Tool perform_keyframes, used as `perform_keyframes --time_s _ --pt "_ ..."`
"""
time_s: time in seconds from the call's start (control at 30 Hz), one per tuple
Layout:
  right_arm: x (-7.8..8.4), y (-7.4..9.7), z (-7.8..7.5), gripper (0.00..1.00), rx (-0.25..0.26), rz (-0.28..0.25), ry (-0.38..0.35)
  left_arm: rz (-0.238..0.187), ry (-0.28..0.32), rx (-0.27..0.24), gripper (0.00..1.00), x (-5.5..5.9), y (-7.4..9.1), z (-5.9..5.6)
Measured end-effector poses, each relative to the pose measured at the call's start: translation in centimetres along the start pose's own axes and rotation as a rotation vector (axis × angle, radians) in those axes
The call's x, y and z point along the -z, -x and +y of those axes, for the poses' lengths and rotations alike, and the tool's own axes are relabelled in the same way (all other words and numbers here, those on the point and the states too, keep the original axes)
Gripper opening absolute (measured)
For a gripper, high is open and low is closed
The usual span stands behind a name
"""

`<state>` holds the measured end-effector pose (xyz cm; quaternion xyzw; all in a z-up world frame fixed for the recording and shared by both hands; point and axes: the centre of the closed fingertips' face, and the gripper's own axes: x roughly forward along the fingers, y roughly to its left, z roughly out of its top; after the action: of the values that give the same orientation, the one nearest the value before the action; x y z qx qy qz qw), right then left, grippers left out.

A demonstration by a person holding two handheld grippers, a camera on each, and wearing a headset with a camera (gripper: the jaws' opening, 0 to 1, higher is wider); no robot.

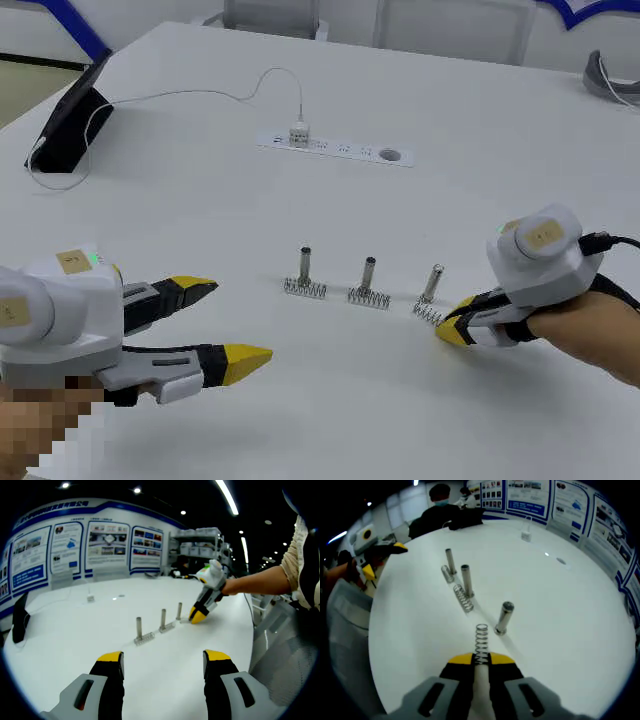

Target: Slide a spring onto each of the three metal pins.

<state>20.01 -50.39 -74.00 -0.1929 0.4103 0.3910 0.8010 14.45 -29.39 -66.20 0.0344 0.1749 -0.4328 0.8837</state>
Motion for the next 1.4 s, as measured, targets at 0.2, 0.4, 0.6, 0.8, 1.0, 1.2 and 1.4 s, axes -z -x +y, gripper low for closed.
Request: perform_keyframes --time_s 0.2,0.4,0.6,0.8,1.0,1.2,1.4 --pt "-0.1 0.4 0.5 0.12 0.003 0.009 0.017 0.008 -0.009 0.026 0.65 0.1 -0.6 -0.7" --pt "-0.3 1.0 1.3 0.11 -0.009 0.011 0.05 0.021 -0.027 0.069 0.64 0.2 -1.7 -1.7" --pt "-0.8 1.8 2.4 0.11 -0.034 0.011 0.097 0.035 -0.06 0.125 0.61 -0.1 -3.1 -2.9" --pt "-1.5 2.2 4.3 0.11 -0.071 0.015 0.144 0.053 -0.095 0.175 0.59 -0.2 -4.4 -4.0" --pt "-2.2 2.5 6.3 0.12 -0.118 0.018 0.203 0.07 -0.122 0.218 0.57 -0.2 -5.4 -4.9" --pt "-2.8 2.7 7.8 0.12 -0.156 0.021 0.249 0.085 -0.143 0.251 0.53 0.1 -6.1 -5.6" --pt "-3.4 2.8 9.4 0.12 -0.198 0.028 0.297 0.1 -0.166 0.284 0.49 0.3 -6.7 -6.5"
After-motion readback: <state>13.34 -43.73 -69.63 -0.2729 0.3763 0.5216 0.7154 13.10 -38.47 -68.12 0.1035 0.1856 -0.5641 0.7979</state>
